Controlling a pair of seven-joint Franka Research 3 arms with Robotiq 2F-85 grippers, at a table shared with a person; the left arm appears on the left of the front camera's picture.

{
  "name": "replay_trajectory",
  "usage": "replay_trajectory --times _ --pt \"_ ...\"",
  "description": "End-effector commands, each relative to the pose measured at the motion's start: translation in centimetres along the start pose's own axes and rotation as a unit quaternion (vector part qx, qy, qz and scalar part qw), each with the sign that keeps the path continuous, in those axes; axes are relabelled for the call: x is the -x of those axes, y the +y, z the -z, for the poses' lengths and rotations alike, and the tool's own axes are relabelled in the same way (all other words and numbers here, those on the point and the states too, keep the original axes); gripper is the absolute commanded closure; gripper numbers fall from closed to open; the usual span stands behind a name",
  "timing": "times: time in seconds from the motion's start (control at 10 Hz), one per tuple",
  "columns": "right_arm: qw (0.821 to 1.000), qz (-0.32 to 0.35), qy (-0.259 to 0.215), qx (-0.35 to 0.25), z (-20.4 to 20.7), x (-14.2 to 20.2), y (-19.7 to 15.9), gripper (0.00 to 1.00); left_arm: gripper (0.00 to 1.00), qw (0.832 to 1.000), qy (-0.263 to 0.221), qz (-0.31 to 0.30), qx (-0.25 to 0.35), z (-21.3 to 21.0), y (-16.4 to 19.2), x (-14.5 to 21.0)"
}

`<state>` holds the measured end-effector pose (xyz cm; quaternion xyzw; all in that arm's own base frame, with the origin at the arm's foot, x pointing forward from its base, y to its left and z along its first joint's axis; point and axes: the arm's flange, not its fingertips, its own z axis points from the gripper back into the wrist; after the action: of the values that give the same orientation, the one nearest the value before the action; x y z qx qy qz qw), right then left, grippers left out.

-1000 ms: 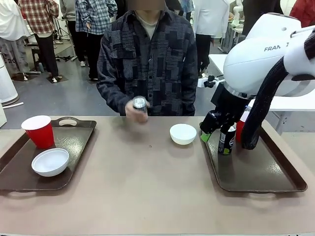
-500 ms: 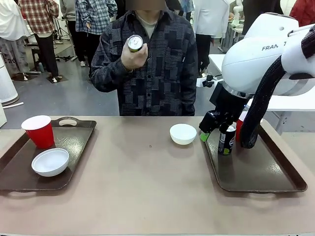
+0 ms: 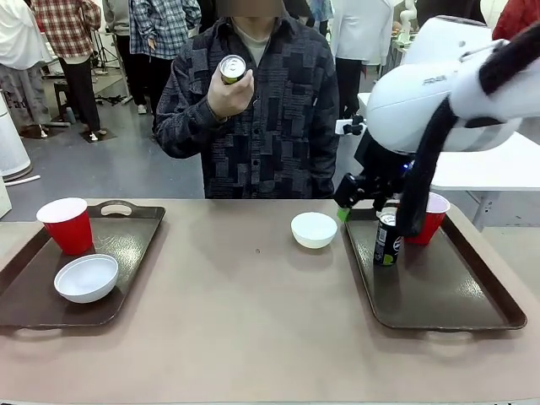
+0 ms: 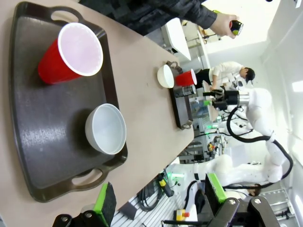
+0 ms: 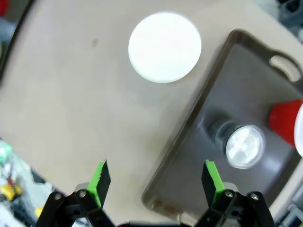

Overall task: Prepare tableware on both trays.
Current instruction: Pick up a Picnic Bowl from the table and place it on a Handle tray.

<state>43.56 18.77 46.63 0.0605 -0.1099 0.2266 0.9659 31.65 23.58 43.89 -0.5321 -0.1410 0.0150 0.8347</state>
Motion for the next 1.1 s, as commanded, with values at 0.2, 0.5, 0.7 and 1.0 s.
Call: replay_trajectory --times 0.2,0.5,0.7,1.0 --pt "0.995 0.086 -0.002 0.043 4.5 -9.2 -1.2 0.0 0.0 1.0 -0.003 0.002 0.001 -0.1 -0.3 0.1" --pt "0.991 0.122 -0.016 0.049 6.9 -11.9 -2.9 0.0 0.0 1.0 -0.003 0.002 0.001 -0.1 -0.3 0.1" --pt "0.994 0.107 -0.008 0.039 6.8 -11.1 -3.1 0.0 0.0 1.0 -0.003 0.002 0.001 -0.1 -0.3 0.1" --pt "0.993 0.113 -0.008 0.038 7.0 -11.4 -3.2 0.0 0.0 1.0 -0.003 0.002 0.001 -0.1 -0.3 0.1"
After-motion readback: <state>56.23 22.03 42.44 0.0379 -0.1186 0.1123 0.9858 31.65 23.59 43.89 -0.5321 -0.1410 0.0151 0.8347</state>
